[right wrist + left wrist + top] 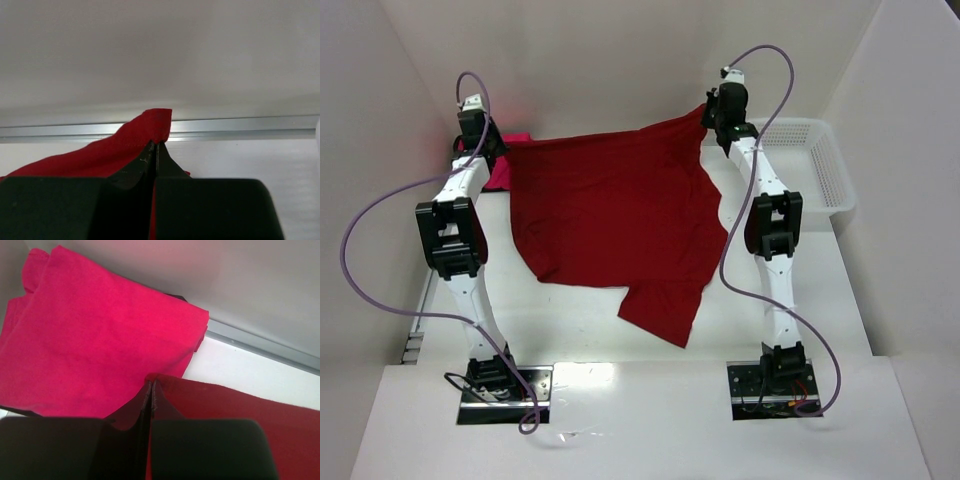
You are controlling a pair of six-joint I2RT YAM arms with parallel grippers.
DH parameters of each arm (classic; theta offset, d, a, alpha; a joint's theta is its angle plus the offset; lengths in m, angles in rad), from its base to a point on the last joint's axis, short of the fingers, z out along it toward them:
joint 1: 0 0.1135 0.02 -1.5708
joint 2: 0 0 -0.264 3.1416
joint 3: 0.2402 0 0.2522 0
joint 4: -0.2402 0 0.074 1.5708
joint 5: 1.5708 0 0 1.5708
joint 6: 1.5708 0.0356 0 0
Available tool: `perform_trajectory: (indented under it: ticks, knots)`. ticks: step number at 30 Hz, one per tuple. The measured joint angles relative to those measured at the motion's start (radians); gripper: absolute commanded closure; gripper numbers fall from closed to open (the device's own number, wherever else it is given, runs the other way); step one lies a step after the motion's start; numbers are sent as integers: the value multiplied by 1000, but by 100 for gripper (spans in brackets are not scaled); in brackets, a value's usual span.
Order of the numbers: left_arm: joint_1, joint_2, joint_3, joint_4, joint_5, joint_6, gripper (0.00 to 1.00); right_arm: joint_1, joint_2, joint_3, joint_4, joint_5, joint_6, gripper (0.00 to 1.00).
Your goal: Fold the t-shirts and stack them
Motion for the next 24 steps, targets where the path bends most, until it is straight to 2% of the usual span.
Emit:
perform_trajectory:
  ticks: [10,18,24]
  knots:
    - [3,2,-11,-2,45,0,100,47,16,6,-35,-2,0,100]
    - [4,-130,-227,-19,74,-1,100,78,-143,-354,-1,4,-1,100]
    - [4,-214,-306,-24,104,-5,100,80,-303,-544,35,10,-1,100]
